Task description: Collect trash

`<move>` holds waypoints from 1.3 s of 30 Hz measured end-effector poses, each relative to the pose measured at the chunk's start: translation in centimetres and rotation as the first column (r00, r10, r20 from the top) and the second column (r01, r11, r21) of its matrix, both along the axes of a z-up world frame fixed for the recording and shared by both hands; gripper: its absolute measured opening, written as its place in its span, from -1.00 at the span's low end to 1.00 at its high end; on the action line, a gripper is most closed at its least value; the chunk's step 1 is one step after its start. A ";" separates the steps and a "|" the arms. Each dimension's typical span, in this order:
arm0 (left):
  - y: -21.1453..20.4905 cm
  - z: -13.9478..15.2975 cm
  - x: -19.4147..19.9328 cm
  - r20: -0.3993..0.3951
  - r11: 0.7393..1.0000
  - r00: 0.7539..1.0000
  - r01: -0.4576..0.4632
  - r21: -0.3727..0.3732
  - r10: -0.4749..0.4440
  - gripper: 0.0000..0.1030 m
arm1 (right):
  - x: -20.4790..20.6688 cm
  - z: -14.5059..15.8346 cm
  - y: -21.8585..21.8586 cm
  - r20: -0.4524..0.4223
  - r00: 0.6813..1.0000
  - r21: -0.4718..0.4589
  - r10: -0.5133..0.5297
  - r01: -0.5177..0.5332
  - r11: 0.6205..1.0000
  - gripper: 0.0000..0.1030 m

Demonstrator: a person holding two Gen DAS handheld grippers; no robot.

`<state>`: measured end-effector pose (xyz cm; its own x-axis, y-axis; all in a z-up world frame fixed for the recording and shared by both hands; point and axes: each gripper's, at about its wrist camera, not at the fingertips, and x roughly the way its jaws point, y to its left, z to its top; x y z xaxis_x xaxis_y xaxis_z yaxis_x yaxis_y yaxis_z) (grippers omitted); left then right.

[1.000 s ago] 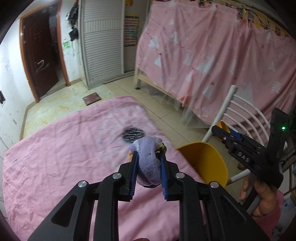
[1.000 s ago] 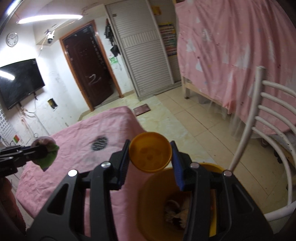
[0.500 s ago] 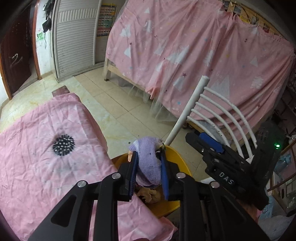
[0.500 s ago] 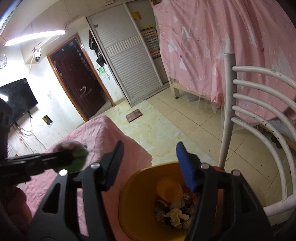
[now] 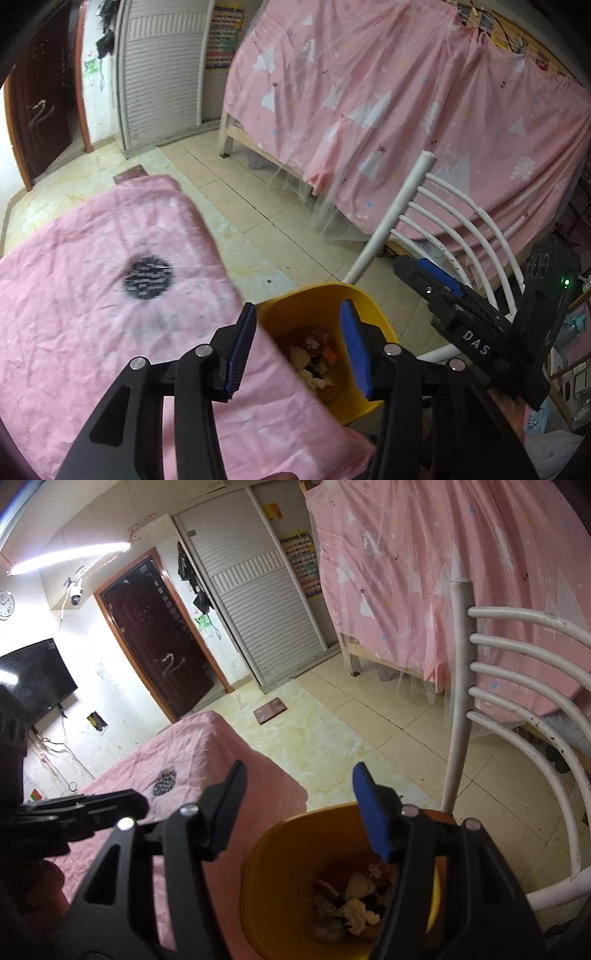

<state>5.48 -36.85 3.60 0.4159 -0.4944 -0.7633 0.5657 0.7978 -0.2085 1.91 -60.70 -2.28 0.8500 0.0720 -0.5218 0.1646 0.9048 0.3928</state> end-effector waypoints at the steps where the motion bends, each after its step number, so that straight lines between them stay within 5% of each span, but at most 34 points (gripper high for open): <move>1: 0.6 0.2 0.0 0.019 1.000 1.000 -0.009 0.006 0.009 -0.21 | 0.1 0.2 0.5 0.003 1.000 -0.002 0.012 -0.012 1.000 0.34; 7: 6.4 0.9 0.3 0.105 0.992 0.987 -0.127 0.026 0.124 -0.21 | 1.3 1.4 4.9 0.020 0.995 -0.056 0.093 -0.092 0.994 0.69; 12: 11.0 1.1 0.0 0.182 0.974 0.961 -0.221 0.050 0.209 0.20 | 2.6 1.8 9.3 0.019 0.985 -0.086 0.173 -0.171 0.982 0.70; 16: 14.3 1.2 -0.3 0.225 0.953 0.934 -0.298 0.055 0.279 0.27 | 3.3 2.1 13.1 0.011 0.970 -0.111 0.244 -0.241 0.964 0.70; 29: 27.4 -0.2 -1.2 0.314 0.812 0.782 -0.581 0.055 0.538 0.36 | 4.8 2.1 25.3 0.020 0.903 -0.140 0.428 -0.422 0.896 0.83; 39: 34.3 -1.4 -1.7 0.312 0.751 0.724 -0.659 0.049 0.615 0.37 | 5.8 1.8 31.2 -0.009 0.870 -0.222 0.493 -0.483 0.847 0.88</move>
<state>3.79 -2.58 2.23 0.7824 0.0688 -0.6189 -0.0735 0.9971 0.0179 7.67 -29.45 -0.45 0.7577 0.3768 -0.5328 -0.3335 0.9254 0.1802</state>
